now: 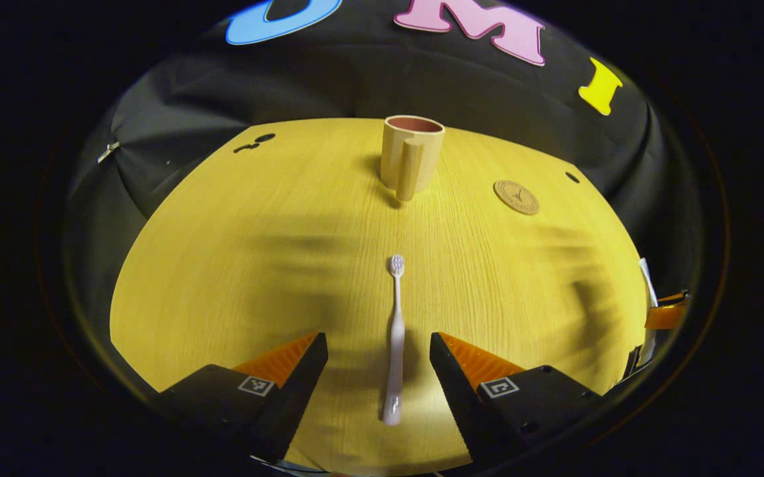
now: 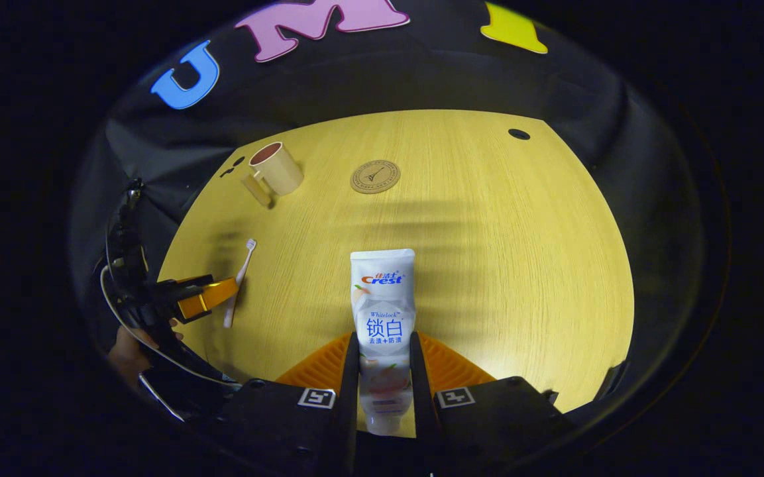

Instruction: Put the toothbrush and toothpaste on the desktop into the cup, then pick up the cup and place it on the coaster on the desktop.

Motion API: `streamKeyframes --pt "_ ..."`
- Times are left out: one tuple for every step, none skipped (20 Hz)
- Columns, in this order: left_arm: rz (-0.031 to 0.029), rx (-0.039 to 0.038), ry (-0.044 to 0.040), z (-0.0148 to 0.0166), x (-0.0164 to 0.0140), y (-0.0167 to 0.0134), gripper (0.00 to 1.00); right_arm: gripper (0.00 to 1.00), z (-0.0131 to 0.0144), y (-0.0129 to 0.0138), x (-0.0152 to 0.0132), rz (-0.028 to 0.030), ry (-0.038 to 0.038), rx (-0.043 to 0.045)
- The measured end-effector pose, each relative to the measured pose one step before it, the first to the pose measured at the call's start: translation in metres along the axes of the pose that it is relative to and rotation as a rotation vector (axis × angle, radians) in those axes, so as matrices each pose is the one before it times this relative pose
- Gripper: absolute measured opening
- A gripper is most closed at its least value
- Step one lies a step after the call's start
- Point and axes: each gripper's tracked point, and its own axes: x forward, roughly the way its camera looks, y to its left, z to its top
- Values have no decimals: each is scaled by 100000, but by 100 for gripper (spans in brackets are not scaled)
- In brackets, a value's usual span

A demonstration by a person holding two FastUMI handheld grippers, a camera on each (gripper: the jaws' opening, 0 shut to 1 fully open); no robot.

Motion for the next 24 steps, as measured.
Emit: streamKeyframes --pt "1334 553 2346 -349 322 112 97 40 -16 -451 32 -203 -316 835" --pt "770 441 1884 -279 563 152 97 40 1 -386 94 -198 -312 592" --pt "1143 286 1492 -189 358 183 97 40 -71 -388 -22 -241 53 332" --pt "780 818 89 151 144 76 97 40 -36 -225 124 -47 17 408" --pt "-426 681 -20 190 92 -149 97 40 49 -173 138 145 -14 596" --pt "-582 1091 1981 -229 120 -225 96 40 -8 -59 42 360 224 734" --pt "-678 1725 335 54 159 -192 95 40 -25 28 123 539 132 558" --pt "-503 1320 2065 -121 52 -180 90 40 61 144 139 713 197 270" --pt "-577 393 938 231 -15 -117 86 40 -2 186 147 743 160 -172" --pt "-68 232 1997 -116 99 -247 81 40 67 159 127 721 136 -532" --pt "-176 5 1655 -16 84 -148 75 40 93 185 155 898 120 -606" --pt "-121 156 1387 202 -113 -180 60 40 119 146 173 906 144 -397" --pt "287 -45 -9 196 203 -52 53 40 73 196 97 743 142 -263" --pt "426 -905 -215 247 -83 -132 31 40 164 165 146 811 172 -206" --pt "109 -903 646 84 196 -163 28 40 45 103 145 704 81 -213" --pt "348 -612 90 -124 23 -47 19 40 126 5 125 517 1 -252" --pt "410 -196 376 61 -220 -35 15 40 64 10 170 422 75 -327" --pt "137 227 188 64 131 -39 13 45 85 71 159 466 188 -325" --pt "90 -131 -249 137 -86 -16 11 40 8 -4 155 391 67 -372" --pt "98 -361 561 -15 -7 16 7 40 149 -74 152 71 39 -620" --pt "-56 81 -410 98 -8 -5 7 40 -44 -255 148 -168 155 -823" --pt "-20 16 42 -45 -6 3 7 40 32 -80 212 -232 208 -426" --pt "-76 -5 -38 -16 86 7 7 40 56 -61 154 -85 394 -18" --pt "58 -112 -289 52 -19 -26 7 40 50 115 46 199 203 407"
